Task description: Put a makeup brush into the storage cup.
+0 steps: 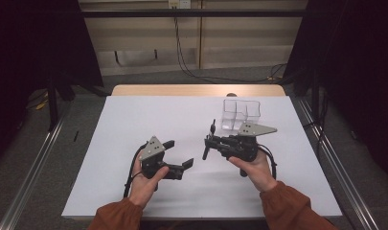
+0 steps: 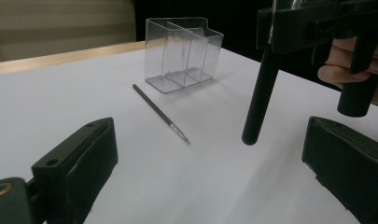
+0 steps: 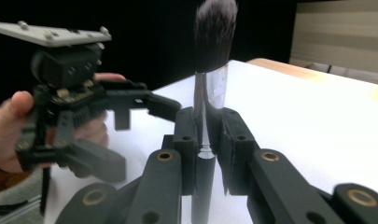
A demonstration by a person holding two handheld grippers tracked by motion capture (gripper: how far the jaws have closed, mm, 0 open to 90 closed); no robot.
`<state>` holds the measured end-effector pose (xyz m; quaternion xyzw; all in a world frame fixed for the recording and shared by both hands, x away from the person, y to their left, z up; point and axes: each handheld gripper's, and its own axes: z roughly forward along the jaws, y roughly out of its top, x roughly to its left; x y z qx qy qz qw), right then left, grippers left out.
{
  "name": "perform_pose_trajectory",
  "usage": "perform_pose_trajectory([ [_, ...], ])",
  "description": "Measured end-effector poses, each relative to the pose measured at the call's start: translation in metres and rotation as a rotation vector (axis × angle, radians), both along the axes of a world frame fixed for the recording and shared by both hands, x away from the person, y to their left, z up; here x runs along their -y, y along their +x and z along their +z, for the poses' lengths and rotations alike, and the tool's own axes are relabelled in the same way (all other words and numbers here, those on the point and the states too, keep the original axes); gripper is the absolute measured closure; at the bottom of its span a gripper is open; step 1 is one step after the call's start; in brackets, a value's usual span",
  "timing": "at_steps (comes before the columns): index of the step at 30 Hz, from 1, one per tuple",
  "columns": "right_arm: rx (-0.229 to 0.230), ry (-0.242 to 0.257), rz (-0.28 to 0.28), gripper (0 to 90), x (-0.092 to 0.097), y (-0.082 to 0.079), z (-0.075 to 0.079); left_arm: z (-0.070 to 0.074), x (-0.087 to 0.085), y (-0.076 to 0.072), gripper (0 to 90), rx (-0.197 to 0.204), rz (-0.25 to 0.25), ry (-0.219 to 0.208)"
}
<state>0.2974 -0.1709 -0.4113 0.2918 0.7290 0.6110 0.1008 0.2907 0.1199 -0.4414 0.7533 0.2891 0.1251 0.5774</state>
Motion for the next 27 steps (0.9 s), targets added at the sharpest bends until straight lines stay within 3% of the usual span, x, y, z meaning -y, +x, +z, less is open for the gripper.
perform_pose_trajectory([
  [2,-0.006,-0.004,-0.006,79.1,0.003,0.0,0.0,0.0,-0.004,-0.001,3.5,-0.012,0.007,-0.012],
  [8,0.001,-0.01,-0.027,79.1,0.012,-0.001,0.001,0.001,-0.019,-0.004,3.5,0.008,0.029,0.022],
  [16,0.011,-0.039,-0.062,79.1,0.025,-0.004,0.005,0.005,-0.04,-0.009,3.4,0.018,0.049,-0.001],
  [18,0.01,-0.036,-0.067,79.1,0.027,-0.004,0.005,0.004,-0.047,-0.01,3.3,0.026,0.061,0.016],
  [20,0.015,-0.044,-0.078,79.1,0.031,-0.005,0.006,0.004,-0.054,-0.011,2.8,0.026,0.08,-0.002],
  [27,0.012,-0.041,-0.126,79.1,0.048,-0.003,0.006,0.005,-0.071,-0.011,2.8,0.049,0.12,0.008],
])
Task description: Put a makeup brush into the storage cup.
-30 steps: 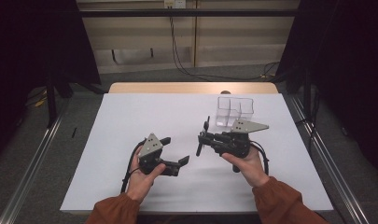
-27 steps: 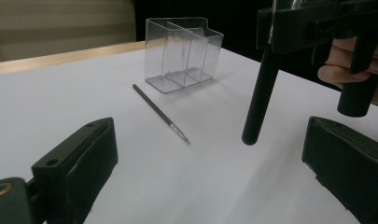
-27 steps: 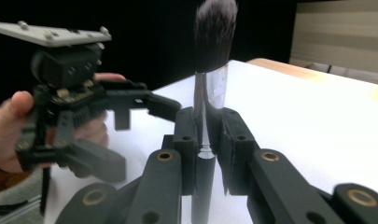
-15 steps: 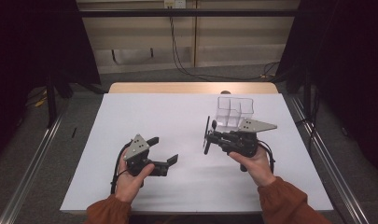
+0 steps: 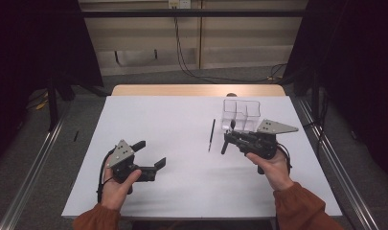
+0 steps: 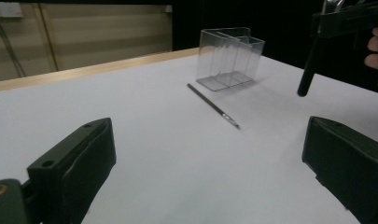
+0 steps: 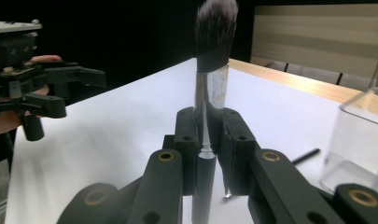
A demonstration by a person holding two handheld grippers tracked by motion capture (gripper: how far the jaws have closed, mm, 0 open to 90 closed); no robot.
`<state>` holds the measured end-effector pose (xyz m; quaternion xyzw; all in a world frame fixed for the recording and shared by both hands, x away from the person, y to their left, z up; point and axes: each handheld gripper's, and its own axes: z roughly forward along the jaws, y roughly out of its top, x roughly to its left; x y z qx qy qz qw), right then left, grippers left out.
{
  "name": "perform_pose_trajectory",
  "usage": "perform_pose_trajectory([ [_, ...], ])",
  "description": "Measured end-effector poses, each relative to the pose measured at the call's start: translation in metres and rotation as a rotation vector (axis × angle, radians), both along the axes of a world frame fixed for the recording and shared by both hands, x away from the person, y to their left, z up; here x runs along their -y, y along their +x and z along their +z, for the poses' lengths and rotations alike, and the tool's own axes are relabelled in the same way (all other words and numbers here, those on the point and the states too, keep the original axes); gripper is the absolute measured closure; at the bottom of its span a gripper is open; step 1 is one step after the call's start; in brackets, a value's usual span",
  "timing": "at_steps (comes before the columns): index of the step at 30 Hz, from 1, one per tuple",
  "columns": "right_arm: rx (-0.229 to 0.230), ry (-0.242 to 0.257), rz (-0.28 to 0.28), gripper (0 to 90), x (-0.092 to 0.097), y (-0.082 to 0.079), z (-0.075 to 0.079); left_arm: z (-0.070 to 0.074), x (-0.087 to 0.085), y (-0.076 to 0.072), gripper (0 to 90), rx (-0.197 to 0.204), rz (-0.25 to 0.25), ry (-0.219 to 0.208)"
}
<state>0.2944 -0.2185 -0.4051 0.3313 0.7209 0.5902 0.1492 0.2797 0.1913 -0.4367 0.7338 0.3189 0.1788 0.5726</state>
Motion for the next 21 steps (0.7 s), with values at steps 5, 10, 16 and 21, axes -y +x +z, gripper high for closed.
perform_pose_trajectory([
  [5,0.001,0.002,-0.031,79.1,0.012,0.001,0.0,0.0,-0.012,-0.001,2.8,0.012,0.02,0.009],
  [10,0.003,-0.004,-0.063,79.1,0.021,0.002,-0.001,-0.002,-0.022,-0.007,2.9,0.023,0.031,0.024],
  [16,0.014,-0.009,-0.079,79.1,0.026,0.004,0.0,-0.006,-0.039,-0.016,2.8,0.024,0.072,0.006],
  [21,0.012,-0.009,-0.097,79.1,0.032,0.007,0.0,-0.009,-0.045,-0.023,2.8,0.04,0.085,0.043],
])
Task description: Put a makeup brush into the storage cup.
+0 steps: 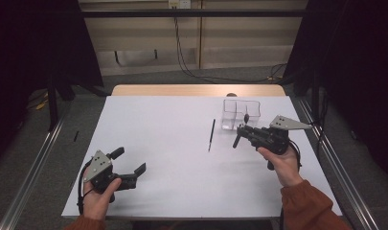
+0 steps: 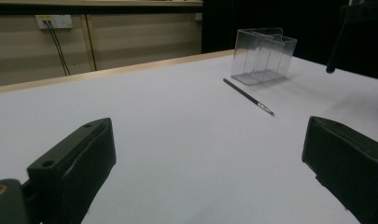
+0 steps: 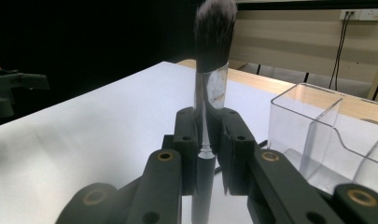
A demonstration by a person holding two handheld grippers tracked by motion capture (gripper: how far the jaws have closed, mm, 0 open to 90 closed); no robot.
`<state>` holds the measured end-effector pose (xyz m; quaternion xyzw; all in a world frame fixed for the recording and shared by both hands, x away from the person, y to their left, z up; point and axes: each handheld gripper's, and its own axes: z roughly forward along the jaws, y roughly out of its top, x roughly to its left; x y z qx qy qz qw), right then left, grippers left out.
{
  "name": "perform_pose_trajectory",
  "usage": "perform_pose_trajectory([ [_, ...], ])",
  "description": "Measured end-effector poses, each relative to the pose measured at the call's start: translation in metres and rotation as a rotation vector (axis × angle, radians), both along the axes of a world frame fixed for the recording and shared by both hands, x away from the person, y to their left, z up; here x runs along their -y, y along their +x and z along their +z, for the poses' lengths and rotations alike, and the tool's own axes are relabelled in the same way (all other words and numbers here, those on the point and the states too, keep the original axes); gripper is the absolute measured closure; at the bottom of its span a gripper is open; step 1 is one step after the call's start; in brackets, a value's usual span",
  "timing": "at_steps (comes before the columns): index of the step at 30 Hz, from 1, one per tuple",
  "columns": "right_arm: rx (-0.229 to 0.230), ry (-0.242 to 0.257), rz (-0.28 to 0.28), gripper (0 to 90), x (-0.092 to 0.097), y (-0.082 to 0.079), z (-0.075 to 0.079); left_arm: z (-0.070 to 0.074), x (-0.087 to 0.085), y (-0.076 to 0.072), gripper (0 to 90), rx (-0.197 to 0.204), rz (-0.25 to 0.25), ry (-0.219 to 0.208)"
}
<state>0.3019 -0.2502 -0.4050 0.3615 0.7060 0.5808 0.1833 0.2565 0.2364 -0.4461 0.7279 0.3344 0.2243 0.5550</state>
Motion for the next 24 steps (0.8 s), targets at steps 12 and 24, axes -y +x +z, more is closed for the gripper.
perform_pose_trajectory([
  [12,0.008,0.008,-0.029,79.1,0.011,0.012,0.004,-0.001,-0.005,-0.005,2.6,0.019,-0.01,-0.034],
  [24,0.045,0.015,-0.078,79.1,0.028,0.026,0.027,-0.001,-0.008,-0.006,2.7,0.013,-0.001,-0.026],
])
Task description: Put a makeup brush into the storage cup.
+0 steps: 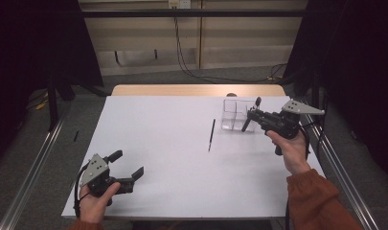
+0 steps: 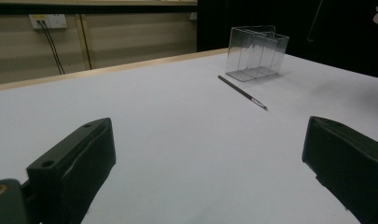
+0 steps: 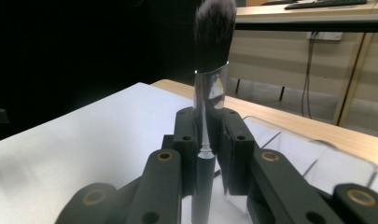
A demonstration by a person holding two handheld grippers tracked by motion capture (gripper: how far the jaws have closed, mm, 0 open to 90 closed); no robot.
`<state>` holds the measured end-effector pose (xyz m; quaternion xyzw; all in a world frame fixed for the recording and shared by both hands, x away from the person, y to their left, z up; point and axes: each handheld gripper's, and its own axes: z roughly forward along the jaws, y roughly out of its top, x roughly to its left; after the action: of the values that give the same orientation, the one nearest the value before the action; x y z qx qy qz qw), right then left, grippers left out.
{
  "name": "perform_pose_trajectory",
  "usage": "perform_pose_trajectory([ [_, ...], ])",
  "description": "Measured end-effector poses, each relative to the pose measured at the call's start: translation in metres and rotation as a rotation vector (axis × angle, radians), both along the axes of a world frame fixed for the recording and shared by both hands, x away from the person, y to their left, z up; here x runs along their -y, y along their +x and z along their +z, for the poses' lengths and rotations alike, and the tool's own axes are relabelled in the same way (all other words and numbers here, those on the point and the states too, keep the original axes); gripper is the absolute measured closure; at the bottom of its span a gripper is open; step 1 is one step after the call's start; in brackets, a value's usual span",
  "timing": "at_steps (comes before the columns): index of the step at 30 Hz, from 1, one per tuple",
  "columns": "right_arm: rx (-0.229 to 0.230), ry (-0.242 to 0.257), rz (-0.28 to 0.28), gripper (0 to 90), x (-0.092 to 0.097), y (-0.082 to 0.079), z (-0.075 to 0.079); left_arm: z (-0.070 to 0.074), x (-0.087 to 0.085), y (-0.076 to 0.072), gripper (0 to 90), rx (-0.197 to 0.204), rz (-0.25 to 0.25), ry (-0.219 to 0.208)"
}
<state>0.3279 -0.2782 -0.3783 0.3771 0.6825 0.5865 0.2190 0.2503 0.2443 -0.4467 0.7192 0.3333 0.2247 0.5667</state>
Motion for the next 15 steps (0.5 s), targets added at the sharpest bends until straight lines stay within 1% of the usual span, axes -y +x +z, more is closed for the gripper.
perform_pose_trajectory([
  [2,0.006,-0.007,-0.013,79.2,0.004,0.002,0.003,0.0,0.0,0.0,2.6,0.002,0.002,-0.003],
  [6,0.007,0.004,-0.035,79.1,0.011,0.007,0.008,0.0,-0.001,0.0,2.6,0.001,0.006,0.001],
  [7,0.012,0.015,-0.039,79.1,0.012,0.008,0.009,0.001,0.0,0.0,2.7,0.003,0.006,0.004],
  [9,0.021,0.005,-0.046,79.1,0.014,0.01,0.013,0.001,0.001,-0.002,2.7,0.005,0.015,-0.013],
  [10,0.021,0.011,-0.049,79.1,0.014,0.011,0.014,0.001,0.001,-0.002,2.7,0.005,0.011,-0.011],
  [11,0.025,0.001,-0.06,79.1,0.015,0.014,0.016,0.001,0.002,-0.002,2.7,0.005,0.01,-0.003],
  [12,0.025,0.001,-0.06,79.1,0.015,0.014,0.016,0.001,0.003,-0.002,2.7,0.007,0.009,-0.004],
  [15,0.028,-0.018,-0.074,79.1,0.017,0.021,0.019,0.001,0.003,-0.003,2.7,0.015,0.006,-0.002],
])
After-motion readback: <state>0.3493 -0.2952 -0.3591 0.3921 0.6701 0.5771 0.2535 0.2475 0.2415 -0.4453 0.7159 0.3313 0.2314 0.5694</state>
